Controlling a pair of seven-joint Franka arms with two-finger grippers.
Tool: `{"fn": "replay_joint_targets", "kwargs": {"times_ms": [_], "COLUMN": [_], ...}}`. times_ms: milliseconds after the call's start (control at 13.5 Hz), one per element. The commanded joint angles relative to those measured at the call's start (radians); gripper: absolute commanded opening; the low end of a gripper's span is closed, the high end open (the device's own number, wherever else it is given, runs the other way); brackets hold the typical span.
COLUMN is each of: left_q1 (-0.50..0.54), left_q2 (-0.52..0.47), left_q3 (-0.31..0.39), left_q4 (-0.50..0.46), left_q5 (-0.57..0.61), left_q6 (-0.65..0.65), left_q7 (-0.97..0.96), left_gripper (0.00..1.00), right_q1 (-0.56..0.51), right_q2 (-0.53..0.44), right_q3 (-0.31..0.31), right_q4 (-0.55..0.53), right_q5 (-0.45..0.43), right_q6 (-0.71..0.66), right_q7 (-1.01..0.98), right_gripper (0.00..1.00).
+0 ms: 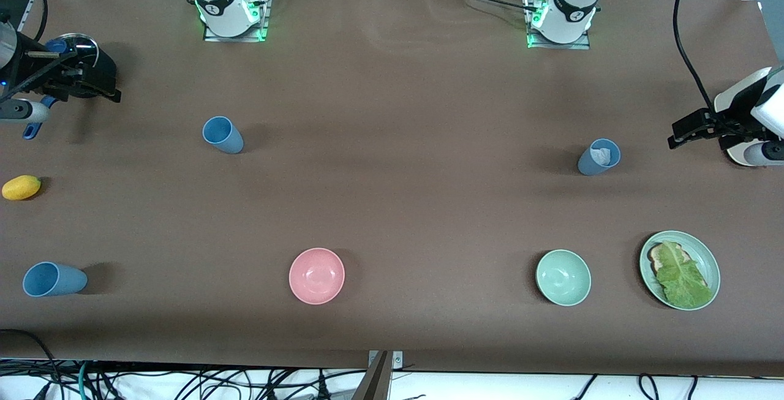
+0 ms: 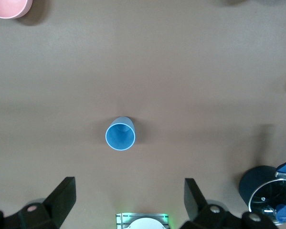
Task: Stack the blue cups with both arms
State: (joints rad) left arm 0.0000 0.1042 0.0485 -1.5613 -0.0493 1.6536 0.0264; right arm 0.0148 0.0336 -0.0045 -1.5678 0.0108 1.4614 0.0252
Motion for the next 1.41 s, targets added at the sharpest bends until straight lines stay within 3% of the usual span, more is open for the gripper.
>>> {"fn": "replay_joint_targets", "kwargs": {"times_ms": [0, 1188, 1337], "left_q1": [0.002, 0.002, 0.002], "left_q2": [0.009, 0.009, 0.009], "left_q3": [-0.001, -0.002, -0.002], "left_q4": [0.015, 0.014, 0.014], "left_q5": [0.009, 0.011, 0.011], "left_q6": [0.000, -0.002, -0.002], "left_q7": [0.012, 0.012, 0.012], "left_gripper": [1.00, 1.00, 1.00], "right_q1": [-0.006, -0.007, -0.009], "right_q2": [0.002, 0.011, 0.006], "right_q3": [-0.002, -0.003, -0.003], "right_q4": [0.009, 0.011, 0.009], "right_q5": [0.020, 0.011, 0.001], "right_q6": [-0.004, -0.018, -0.085], "right_q7": [0.002, -0.005, -0.002], "right_gripper": [1.00, 1.00, 1.00]}}
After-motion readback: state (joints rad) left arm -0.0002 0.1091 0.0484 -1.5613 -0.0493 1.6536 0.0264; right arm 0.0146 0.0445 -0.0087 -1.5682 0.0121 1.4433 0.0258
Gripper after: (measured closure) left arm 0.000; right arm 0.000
